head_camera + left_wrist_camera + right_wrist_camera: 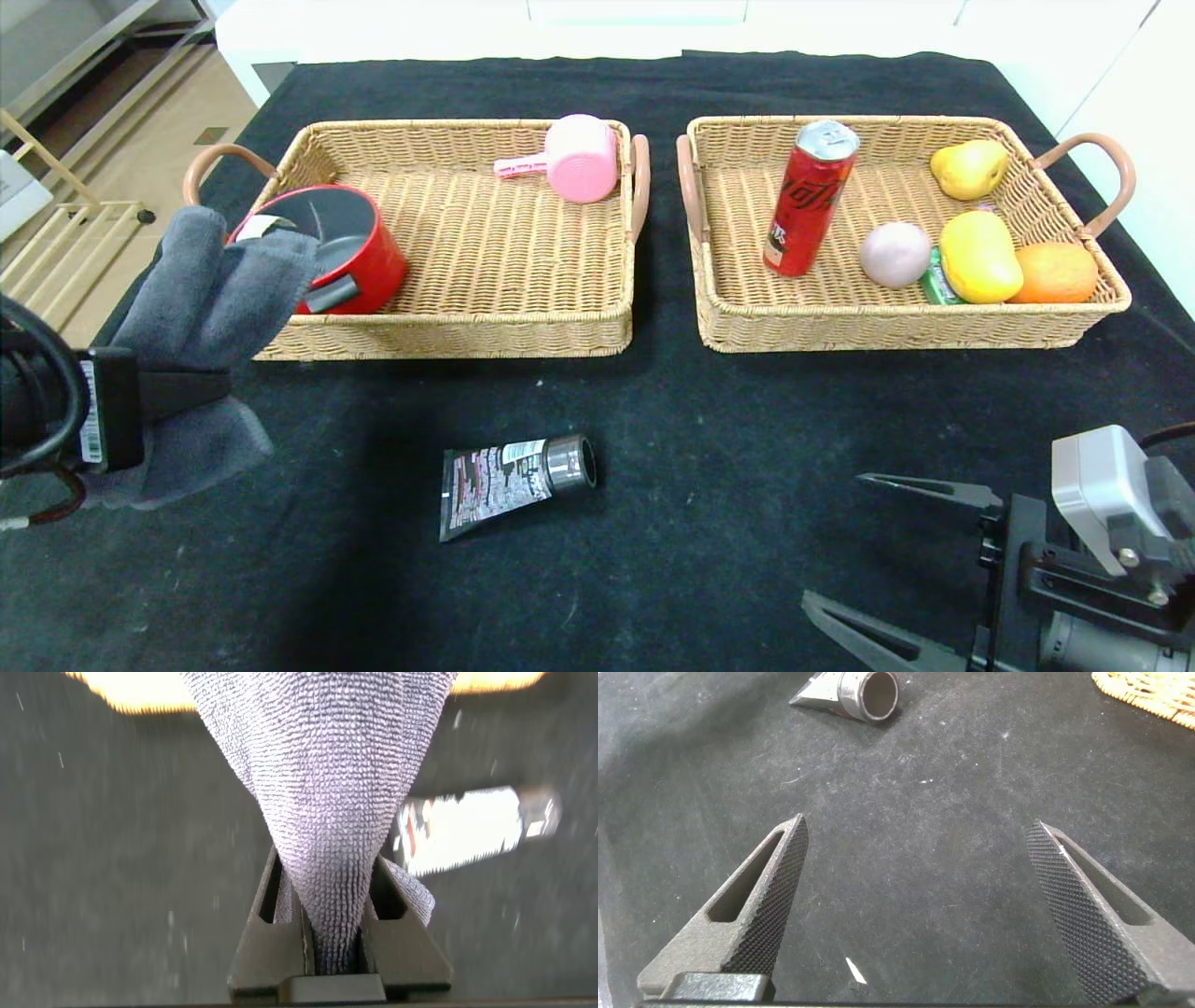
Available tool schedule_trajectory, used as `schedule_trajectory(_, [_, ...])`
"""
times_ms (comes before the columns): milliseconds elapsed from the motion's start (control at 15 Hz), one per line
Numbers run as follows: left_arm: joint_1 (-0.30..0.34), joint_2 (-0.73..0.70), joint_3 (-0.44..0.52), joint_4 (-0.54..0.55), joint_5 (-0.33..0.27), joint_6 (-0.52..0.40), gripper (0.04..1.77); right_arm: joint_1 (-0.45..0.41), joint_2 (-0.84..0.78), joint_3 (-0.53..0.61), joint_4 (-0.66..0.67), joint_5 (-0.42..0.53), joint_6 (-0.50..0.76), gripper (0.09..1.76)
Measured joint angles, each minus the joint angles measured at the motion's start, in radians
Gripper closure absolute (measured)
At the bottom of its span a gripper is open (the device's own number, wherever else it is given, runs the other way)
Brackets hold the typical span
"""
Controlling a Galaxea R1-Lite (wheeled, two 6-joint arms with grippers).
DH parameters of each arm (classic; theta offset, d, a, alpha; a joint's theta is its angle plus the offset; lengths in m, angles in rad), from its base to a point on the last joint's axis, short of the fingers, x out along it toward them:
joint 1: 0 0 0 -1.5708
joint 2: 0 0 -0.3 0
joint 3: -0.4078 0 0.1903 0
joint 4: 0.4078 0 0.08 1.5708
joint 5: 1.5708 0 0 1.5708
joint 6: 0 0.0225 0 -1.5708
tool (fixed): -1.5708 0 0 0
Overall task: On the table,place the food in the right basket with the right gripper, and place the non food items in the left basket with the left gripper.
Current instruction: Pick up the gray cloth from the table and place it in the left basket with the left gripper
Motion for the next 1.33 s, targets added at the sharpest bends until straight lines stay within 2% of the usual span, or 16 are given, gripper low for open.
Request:
schedule_trajectory(400, [-0.006, 0.150, -0.121, -0.108, 0.005, 0.002, 1.51, 0.000, -0.001, 0.000, -0.001, 0.000, 0.000, 0.14])
schedule_trajectory(867, [-0.039, 0.344, -0.363, -0.116, 0.006, 0.024, 1.51, -0.002, -0.003, -0.001, -0.001, -0.001, 0.000, 0.14])
schedule_trajectory(1333, [-0.056, 0.492, -0.520, -0.116, 0.006, 0.045, 1.52, -0.008, -0.008, -0.005, -0.001, -0.002, 0.000, 0.14])
